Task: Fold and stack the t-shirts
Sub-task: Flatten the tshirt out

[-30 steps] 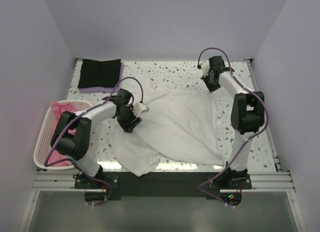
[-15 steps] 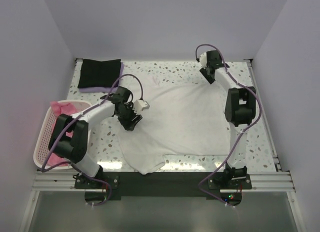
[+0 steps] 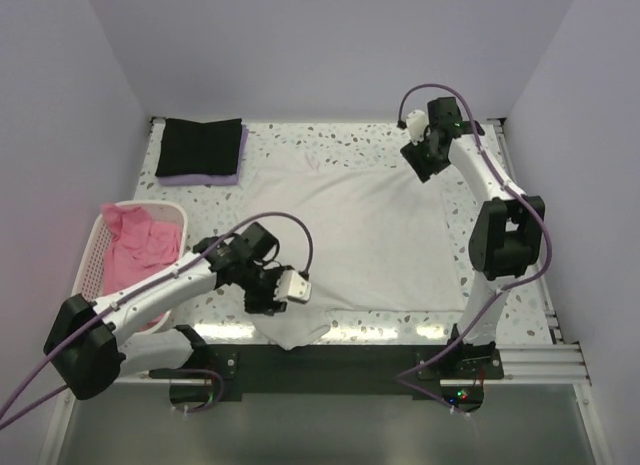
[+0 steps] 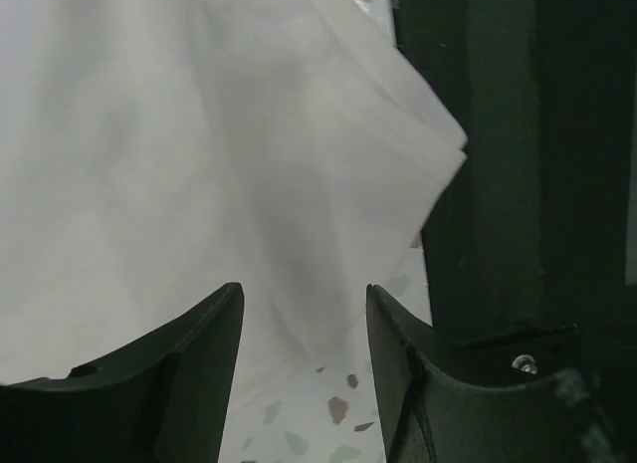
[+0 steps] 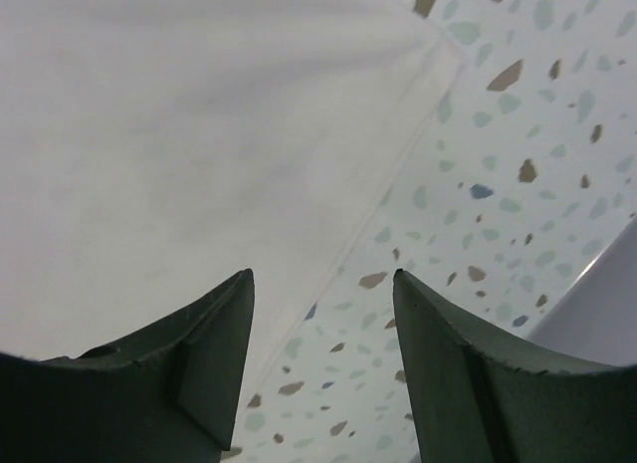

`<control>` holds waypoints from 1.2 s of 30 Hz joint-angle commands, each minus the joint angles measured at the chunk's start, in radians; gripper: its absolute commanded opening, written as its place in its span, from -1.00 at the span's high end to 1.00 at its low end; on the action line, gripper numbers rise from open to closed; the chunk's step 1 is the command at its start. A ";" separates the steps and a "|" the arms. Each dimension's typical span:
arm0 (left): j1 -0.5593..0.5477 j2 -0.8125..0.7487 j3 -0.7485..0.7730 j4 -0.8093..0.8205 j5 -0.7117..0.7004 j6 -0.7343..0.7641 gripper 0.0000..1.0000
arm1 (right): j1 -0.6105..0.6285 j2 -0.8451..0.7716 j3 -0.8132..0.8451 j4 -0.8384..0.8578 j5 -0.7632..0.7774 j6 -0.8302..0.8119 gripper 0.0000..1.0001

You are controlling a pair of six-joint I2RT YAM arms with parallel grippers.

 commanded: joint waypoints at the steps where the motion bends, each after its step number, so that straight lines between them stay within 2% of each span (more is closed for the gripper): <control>1: -0.155 -0.012 -0.104 -0.019 -0.028 0.028 -0.14 | 0.000 -0.103 -0.090 -0.159 -0.169 0.069 -0.22; 5: -0.267 0.028 -0.188 0.045 -0.123 0.036 -0.18 | 0.000 -0.172 -0.192 -0.155 -0.176 0.076 -0.19; 8: -0.283 0.066 -0.166 0.075 -0.122 0.036 -0.21 | -0.002 -0.213 -0.280 -0.133 -0.153 0.064 -0.19; 11: -0.295 0.112 -0.155 0.117 -0.130 0.022 -0.10 | -0.005 -0.223 -0.307 -0.129 -0.145 0.055 -0.19; 13: -0.312 0.138 -0.162 0.151 -0.146 0.002 0.09 | -0.008 -0.215 -0.310 -0.123 -0.142 0.053 -0.18; 14: -0.319 0.144 -0.161 0.168 -0.162 0.003 0.37 | -0.010 -0.210 -0.310 -0.123 -0.142 0.053 -0.18; 16: -0.324 0.157 -0.121 0.142 -0.153 0.034 0.73 | -0.010 -0.203 -0.307 -0.127 -0.137 0.050 -0.18; 17: -0.324 0.160 -0.095 0.080 -0.128 0.048 0.89 | -0.013 -0.201 -0.308 -0.129 -0.137 0.047 -0.17; 18: -0.323 0.166 -0.063 0.044 -0.119 0.060 1.00 | -0.014 -0.200 -0.308 -0.127 -0.136 0.046 -0.17; 23: -0.249 0.287 0.187 -0.164 0.005 0.186 1.00 | -0.022 -0.180 -0.315 -0.116 -0.134 0.044 -0.17; 25: -0.154 0.412 0.308 -0.227 0.048 0.242 1.00 | -0.022 -0.175 -0.318 -0.115 -0.133 0.047 -0.17; 28: -0.018 0.547 0.438 -0.252 0.079 0.244 0.74 | -0.025 -0.184 -0.331 -0.116 -0.129 0.040 -0.17; 31: 0.105 0.603 0.523 -0.194 0.125 0.160 0.31 | -0.033 -0.198 -0.342 -0.123 -0.120 0.026 -0.18; 32: 0.128 0.600 0.529 -0.163 0.163 0.140 0.18 | -0.037 -0.203 -0.344 -0.126 -0.119 0.023 -0.18; 33: 0.162 0.576 0.529 -0.157 0.183 0.135 0.14 | -0.040 -0.210 -0.347 -0.127 -0.119 0.021 -0.18; 36: 0.167 0.457 0.453 -0.087 0.188 0.112 0.04 | -0.045 -0.230 -0.362 -0.130 -0.122 0.015 -0.19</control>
